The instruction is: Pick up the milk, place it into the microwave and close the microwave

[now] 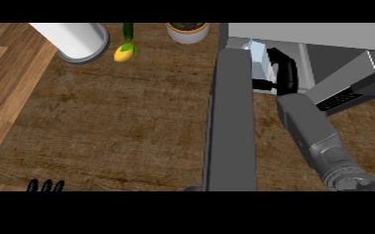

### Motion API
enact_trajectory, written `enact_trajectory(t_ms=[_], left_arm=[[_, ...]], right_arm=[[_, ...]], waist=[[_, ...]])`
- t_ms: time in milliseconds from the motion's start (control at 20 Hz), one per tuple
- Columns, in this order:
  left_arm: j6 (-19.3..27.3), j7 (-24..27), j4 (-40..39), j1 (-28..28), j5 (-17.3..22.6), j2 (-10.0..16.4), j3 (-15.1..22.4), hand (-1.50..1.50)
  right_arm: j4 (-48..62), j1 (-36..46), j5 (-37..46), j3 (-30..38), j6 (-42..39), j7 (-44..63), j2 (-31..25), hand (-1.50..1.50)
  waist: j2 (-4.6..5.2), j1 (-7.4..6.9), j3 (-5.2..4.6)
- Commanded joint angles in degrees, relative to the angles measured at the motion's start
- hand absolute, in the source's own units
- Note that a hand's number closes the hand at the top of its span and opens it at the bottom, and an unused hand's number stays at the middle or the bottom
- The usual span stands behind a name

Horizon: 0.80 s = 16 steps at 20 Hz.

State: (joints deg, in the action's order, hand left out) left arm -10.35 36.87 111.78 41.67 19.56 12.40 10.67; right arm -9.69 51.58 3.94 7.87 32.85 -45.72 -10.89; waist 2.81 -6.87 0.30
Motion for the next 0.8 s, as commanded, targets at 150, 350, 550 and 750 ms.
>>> enact_trajectory(t_ms=[150,350,550,750], left_arm=[[-0.4,-0.6,0.5,-0.5,0.6,0.3,-0.3,-1.50],[-0.7,0.0,-1.3,-1.4,1.1,0.8,-2.1,-1.50],[-0.8,-1.0,-0.9,-1.6,0.9,0.9,-1.1,-1.50],[-0.5,-2.0,-1.9,-3.5,0.6,0.9,-1.2,-1.50]], right_arm=[[-0.9,1.7,-2.7,3.6,0.4,-4.0,-0.2,1.50],[-1.3,2.5,-2.2,4.0,4.7,-6.2,-1.2,1.50],[-0.1,3.7,-1.0,4.2,12.8,-4.8,-1.7,1.50],[0.4,6.0,-0.7,4.8,16.7,-3.0,-1.7,1.50]], waist=[[0.43,-0.35,0.20],[0.72,-0.88,0.08],[0.95,-1.60,0.05],[0.99,-1.56,0.00]])
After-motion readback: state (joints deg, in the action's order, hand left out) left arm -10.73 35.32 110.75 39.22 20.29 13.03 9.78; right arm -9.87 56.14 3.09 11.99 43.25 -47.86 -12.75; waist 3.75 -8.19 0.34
